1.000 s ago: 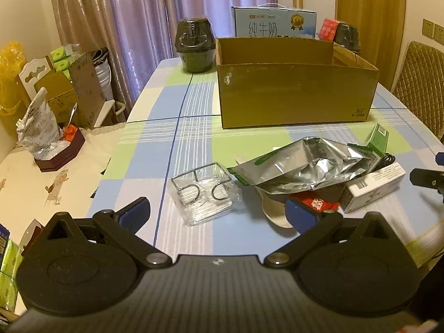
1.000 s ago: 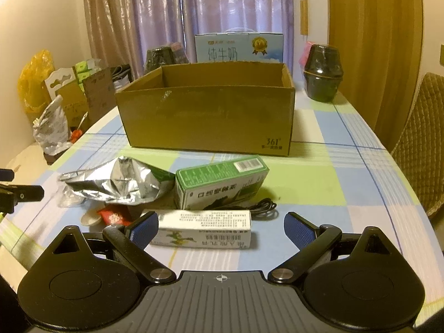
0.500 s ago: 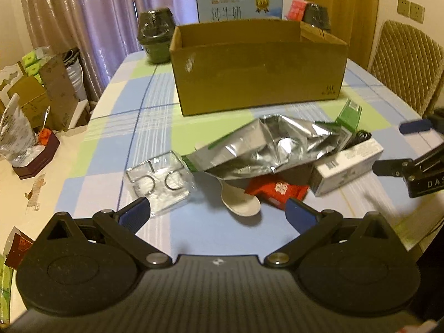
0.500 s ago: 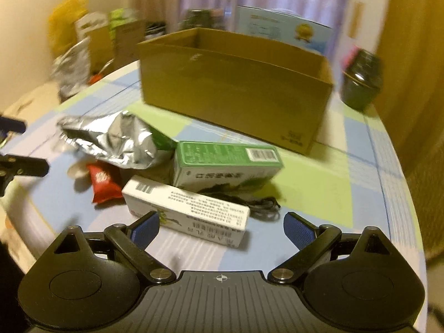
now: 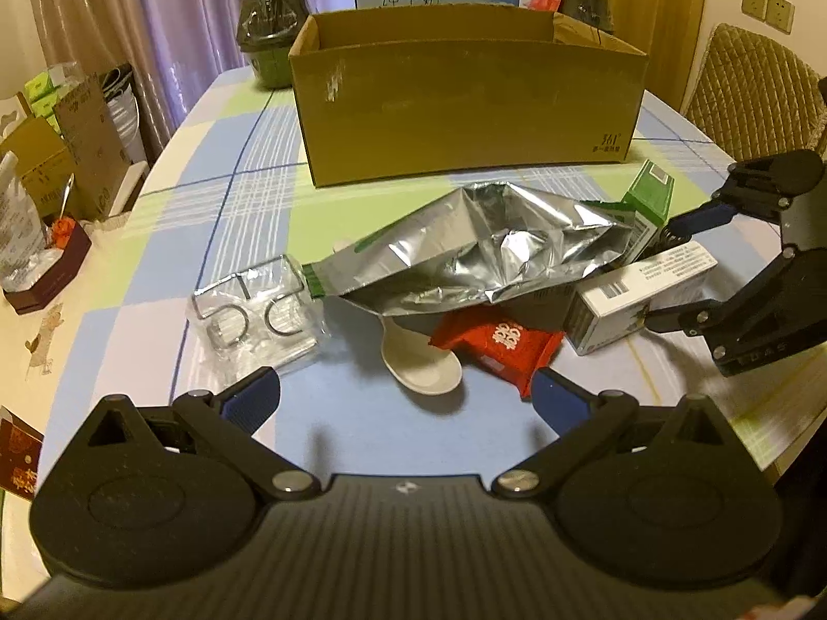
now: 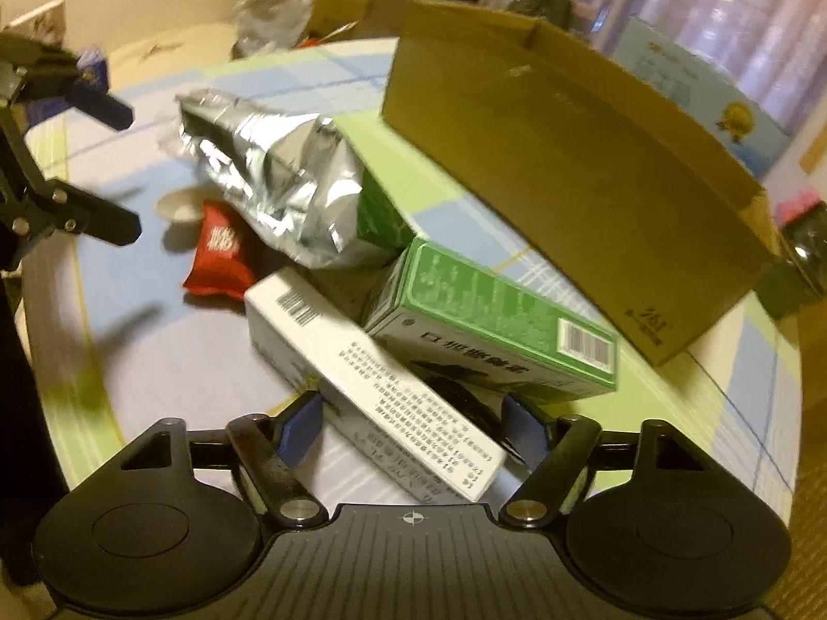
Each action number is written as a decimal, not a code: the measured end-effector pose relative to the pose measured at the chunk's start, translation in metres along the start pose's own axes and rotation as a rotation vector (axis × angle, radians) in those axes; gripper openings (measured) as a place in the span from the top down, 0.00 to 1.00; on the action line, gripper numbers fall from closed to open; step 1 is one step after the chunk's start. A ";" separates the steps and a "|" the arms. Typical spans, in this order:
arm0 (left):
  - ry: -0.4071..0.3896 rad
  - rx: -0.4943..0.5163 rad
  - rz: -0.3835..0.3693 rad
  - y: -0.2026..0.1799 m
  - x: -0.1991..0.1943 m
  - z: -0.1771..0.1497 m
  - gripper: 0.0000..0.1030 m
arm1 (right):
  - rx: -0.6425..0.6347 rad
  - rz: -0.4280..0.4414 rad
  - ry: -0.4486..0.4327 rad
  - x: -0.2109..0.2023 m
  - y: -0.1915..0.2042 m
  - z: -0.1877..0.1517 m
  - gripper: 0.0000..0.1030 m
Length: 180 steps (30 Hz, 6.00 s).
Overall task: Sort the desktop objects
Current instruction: 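Grasp the long white medicine box with the right tool, then lower the left tool onto the white plastic spoon and grasp its bowl, then lift the spoon with the left tool while the right tool carries the medicine box toward the cardboard box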
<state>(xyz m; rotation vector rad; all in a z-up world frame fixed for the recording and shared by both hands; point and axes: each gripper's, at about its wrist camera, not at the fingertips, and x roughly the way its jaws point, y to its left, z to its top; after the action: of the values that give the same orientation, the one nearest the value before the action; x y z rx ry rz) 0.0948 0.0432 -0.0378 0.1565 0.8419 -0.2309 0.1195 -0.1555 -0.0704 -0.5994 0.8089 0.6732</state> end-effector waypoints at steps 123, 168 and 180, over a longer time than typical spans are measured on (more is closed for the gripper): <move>0.088 -0.268 0.003 -0.017 -0.011 -0.041 0.67 | 0.509 0.024 -0.031 -0.031 0.030 -0.028 0.45; 0.062 -0.270 0.026 -0.001 -0.100 -0.056 0.73 | 0.537 0.037 -0.072 -0.050 0.037 -0.023 0.78; -0.122 -0.194 0.026 0.005 -0.127 0.010 0.73 | 0.612 0.024 -0.244 -0.100 0.012 0.016 0.78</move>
<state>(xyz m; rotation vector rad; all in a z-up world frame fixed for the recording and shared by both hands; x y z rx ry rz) 0.0221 0.0635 0.0644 -0.0277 0.7360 -0.1323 0.0670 -0.1671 0.0165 0.0469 0.7430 0.4722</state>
